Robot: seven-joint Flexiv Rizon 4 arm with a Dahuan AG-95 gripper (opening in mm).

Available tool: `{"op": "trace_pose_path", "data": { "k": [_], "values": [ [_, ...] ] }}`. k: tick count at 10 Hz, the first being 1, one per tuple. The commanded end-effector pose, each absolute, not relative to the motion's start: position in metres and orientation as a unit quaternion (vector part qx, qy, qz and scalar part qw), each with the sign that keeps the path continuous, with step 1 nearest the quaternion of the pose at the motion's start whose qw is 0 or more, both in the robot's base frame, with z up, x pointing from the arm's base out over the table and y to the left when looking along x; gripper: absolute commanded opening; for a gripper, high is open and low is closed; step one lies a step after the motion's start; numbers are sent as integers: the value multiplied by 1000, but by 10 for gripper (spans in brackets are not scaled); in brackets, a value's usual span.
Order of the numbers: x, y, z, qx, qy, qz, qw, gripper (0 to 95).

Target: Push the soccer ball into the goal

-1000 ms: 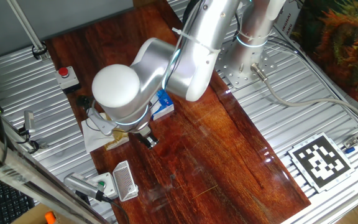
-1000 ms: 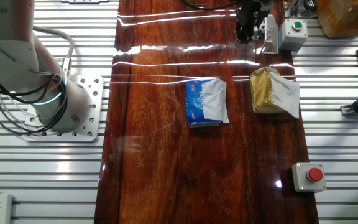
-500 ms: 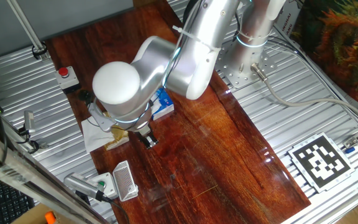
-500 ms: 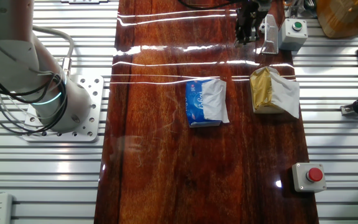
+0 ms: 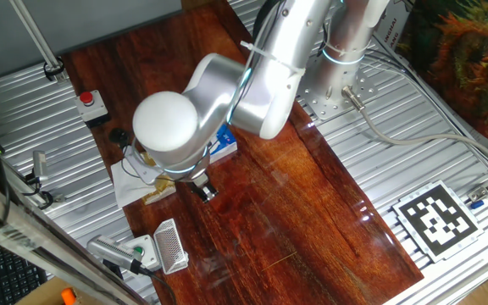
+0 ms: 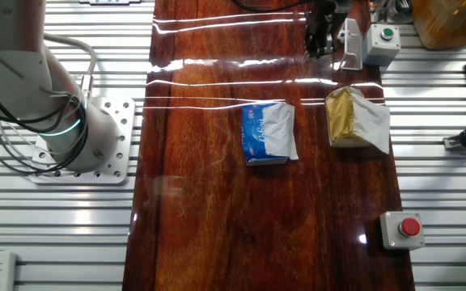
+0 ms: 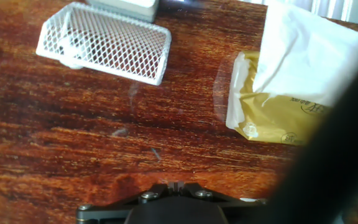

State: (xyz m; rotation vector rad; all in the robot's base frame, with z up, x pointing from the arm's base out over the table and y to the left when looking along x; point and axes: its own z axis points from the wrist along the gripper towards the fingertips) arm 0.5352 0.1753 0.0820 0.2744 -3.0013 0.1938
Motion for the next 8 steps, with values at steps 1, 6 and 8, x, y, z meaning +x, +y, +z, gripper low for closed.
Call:
{"op": "trace_pose_path", "data": {
  "k": [1,6,8],
  "values": [
    [536,175,82,94,-992,65,60,0],
    [536,175,82,188,-979,41,62,0],
    [536,175,82,189,-979,41,57,0]
  ]
}}
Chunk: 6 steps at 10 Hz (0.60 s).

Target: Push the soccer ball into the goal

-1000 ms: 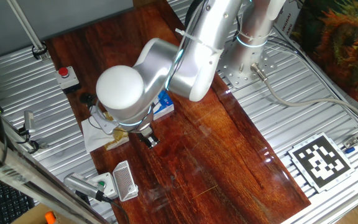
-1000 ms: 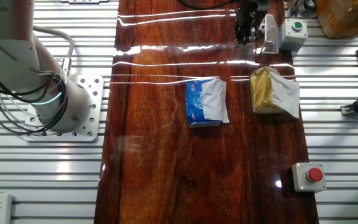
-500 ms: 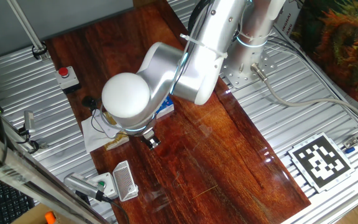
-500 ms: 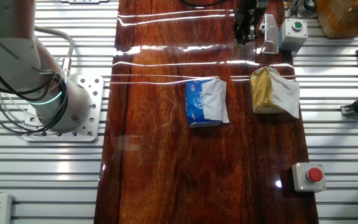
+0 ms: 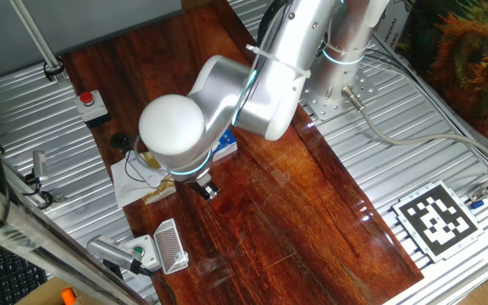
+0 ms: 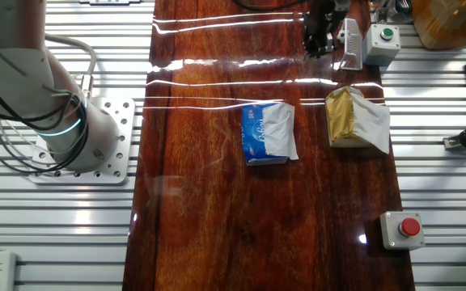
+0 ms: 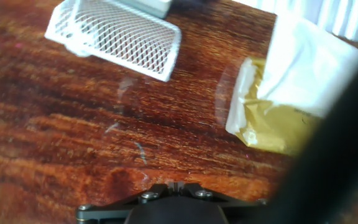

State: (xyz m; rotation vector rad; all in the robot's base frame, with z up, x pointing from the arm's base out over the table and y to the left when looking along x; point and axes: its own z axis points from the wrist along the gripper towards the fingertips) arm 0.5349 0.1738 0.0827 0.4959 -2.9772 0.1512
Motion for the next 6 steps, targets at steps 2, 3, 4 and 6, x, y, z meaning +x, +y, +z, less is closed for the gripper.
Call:
{"op": "trace_pose_path", "data": {
  "k": [2,3,4,6],
  "values": [
    [536,175,82,197,-978,40,52,0],
    [536,175,82,195,-979,37,48,0],
    [536,175,82,192,-980,35,49,0],
    [535,176,82,177,-983,21,45,0]
  ]
}}
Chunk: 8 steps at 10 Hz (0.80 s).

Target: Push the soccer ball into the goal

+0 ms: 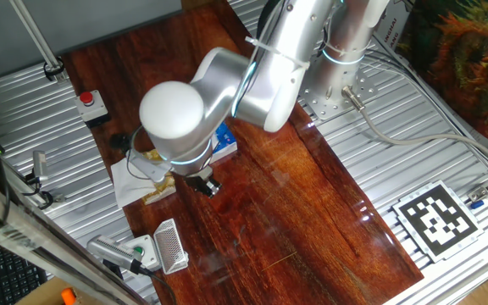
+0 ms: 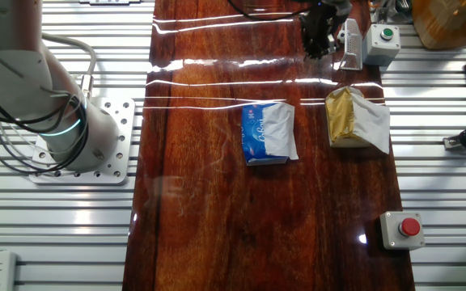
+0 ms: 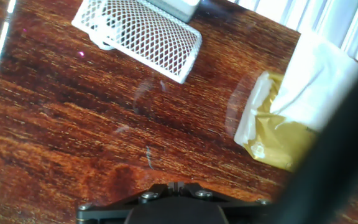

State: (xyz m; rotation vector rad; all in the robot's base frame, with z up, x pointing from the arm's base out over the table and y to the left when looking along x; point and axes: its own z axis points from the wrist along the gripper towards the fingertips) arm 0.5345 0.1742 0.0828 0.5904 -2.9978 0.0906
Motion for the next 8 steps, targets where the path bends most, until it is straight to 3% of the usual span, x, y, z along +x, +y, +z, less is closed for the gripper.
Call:
{"op": "trace_pose_path", "data": {
  "k": [1,5,8],
  "values": [
    [535,178,80,173,-984,16,43,0],
    [534,203,68,145,-989,18,33,0],
    [533,220,87,99,-995,5,29,0]
  ]
}}
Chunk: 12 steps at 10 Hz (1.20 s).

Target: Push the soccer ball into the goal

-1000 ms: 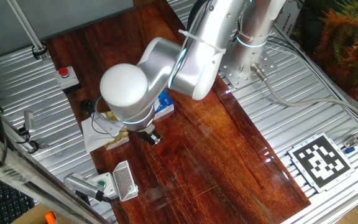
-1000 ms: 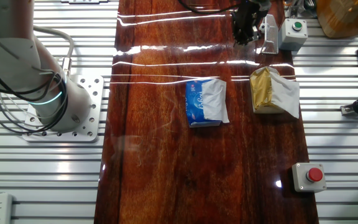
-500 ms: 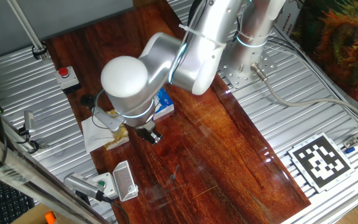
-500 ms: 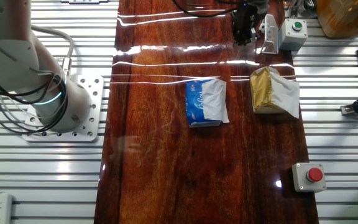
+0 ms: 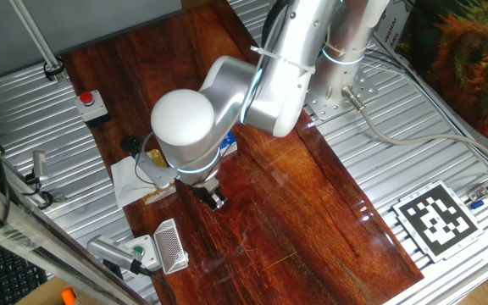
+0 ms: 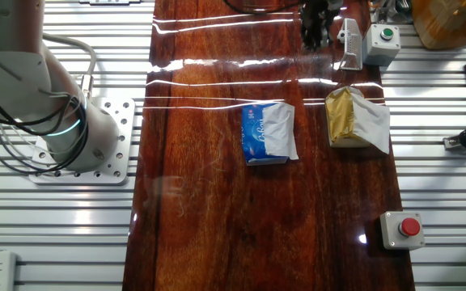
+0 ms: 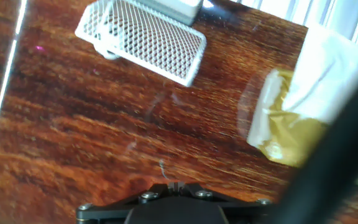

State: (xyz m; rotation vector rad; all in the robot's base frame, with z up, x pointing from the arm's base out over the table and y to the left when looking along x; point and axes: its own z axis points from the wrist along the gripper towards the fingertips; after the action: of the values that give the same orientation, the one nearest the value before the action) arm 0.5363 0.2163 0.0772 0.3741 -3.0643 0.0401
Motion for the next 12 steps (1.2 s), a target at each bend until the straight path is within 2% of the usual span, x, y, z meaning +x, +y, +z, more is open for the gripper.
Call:
{"op": "trace_pose_path", "data": {
  "k": [1,7,12],
  "values": [
    [532,226,96,67,-997,5,27,0],
    [544,295,83,-23,-1000,16,12,0],
    [540,311,100,6,-1000,21,15,0]
  ]
}}
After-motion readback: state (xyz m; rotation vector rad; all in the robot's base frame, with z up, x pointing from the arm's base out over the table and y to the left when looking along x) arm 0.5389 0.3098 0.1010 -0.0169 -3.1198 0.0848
